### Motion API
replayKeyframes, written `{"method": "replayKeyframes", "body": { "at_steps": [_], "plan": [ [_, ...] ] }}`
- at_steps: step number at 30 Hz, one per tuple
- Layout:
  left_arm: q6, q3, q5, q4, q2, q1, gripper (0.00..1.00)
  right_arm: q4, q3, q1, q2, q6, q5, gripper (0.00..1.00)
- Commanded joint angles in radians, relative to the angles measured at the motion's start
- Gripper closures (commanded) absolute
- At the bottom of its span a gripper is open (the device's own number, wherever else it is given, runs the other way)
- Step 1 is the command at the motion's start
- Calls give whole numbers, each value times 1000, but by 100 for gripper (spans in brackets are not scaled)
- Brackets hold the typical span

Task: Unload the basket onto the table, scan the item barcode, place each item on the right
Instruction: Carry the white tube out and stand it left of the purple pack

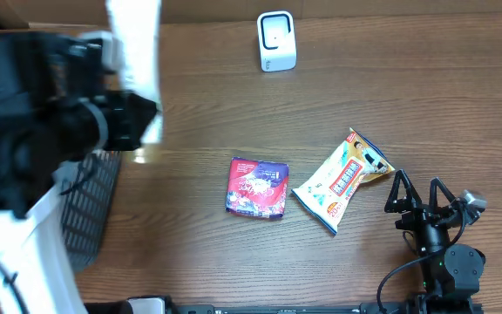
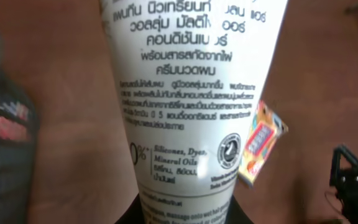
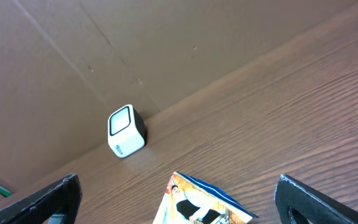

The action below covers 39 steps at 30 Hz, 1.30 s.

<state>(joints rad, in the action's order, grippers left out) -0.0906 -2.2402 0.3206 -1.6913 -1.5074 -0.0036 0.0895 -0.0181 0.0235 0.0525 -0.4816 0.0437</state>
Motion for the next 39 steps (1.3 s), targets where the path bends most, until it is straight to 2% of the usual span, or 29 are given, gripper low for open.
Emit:
{"method": "replayKeyframes", "body": {
  "at_steps": [1, 4, 6, 13, 18, 21, 22, 23, 26, 27, 28, 29, 34, 36, 39],
  "plan": [
    [-126, 159, -190, 9, -23, -117, 95, -8, 10, -8, -8, 6, -9, 0],
    [-230, 332, -351, 53, -22, -212, 96, -8, 10, -8, -8, 6, -8, 0],
    [-304, 460, -430, 137, -22, -266, 96, -8, 10, -8, -8, 6, -9, 0],
    [-347, 921, -452, 581, -22, -373, 95, -8, 10, -8, -8, 6, -9, 0],
    [-485, 1158, -560, 739, -22, -366, 94, -8, 10, -8, -8, 6, -8, 0],
    [-486, 1236, -563, 831, -22, -369, 93, -8, 10, -8, -8, 6, -9, 0],
    [-486, 1250, -563, 845, -22, -373, 91, -8, 10, -8, -8, 6, -8, 0],
    [-486, 1254, -563, 852, -22, -378, 83, -8, 10, -8, -8, 6, -9, 0],
    [-459, 1234, -563, 851, -17, -378, 39, -8, 10, -8, -8, 6, -8, 0],
    [-444, 1215, -562, 840, -13, -378, 20, -8, 10, -8, -8, 6, -8, 0],
    [-433, 1185, -563, 818, -7, -377, 7, -8, 10, -8, -8, 6, -8, 0],
    [-429, 1135, -563, 775, 1, -375, 0, -8, 10, -8, -8, 6, -8, 0],
    [-341, 714, -565, 493, 58, -312, 0, -8, 10, -8, -8, 6, -8, 0],
    [-293, 467, -564, 379, 63, -231, 0, -8, 10, -8, -8, 6, -9, 0],
    [-272, 169, -545, 302, 62, -51, 0, -8, 10, -8, -8, 6, -9, 0]
  ]
}}
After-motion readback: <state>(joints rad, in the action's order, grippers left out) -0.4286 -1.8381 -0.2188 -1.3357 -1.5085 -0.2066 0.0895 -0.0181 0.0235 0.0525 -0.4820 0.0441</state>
